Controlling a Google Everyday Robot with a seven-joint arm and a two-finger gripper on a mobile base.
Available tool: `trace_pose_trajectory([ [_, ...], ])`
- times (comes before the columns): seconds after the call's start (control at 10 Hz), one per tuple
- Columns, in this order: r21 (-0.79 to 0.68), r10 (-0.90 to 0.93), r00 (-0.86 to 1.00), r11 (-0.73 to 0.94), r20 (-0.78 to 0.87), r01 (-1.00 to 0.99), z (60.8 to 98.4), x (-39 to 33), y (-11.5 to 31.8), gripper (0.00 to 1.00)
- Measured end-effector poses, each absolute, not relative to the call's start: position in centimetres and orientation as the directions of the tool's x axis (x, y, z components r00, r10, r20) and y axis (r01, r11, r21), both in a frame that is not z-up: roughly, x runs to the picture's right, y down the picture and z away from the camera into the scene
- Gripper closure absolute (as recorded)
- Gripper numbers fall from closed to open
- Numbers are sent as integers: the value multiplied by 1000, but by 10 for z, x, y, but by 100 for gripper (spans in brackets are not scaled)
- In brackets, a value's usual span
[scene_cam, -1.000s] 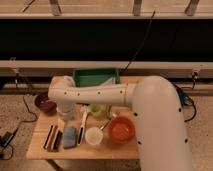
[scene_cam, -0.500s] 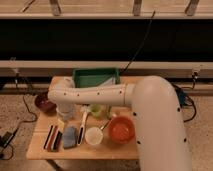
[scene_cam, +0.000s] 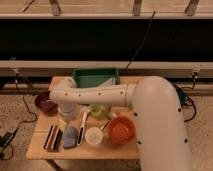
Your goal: Place sponge in red bowl
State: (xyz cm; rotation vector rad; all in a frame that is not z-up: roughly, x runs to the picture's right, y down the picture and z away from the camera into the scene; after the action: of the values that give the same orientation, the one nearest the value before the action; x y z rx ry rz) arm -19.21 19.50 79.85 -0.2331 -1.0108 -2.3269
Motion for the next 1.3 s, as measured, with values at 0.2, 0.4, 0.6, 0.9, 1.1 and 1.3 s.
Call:
trace_pose_trajectory([
  [0.2,617,-443,-814,-535,376,577,797,-198,197,32],
  [0.4,623,-439,-817,-534,374,572,796,-206,199,32],
  [0.6,606,-442,-812,-544,382,581,800,-208,201,32],
  [0.9,567,-446,-800,-565,401,599,813,-206,207,32],
  [1.1,550,-454,-788,-564,415,615,821,-199,208,32],
  [1.3,544,-457,-783,-564,422,622,824,-197,209,32],
])
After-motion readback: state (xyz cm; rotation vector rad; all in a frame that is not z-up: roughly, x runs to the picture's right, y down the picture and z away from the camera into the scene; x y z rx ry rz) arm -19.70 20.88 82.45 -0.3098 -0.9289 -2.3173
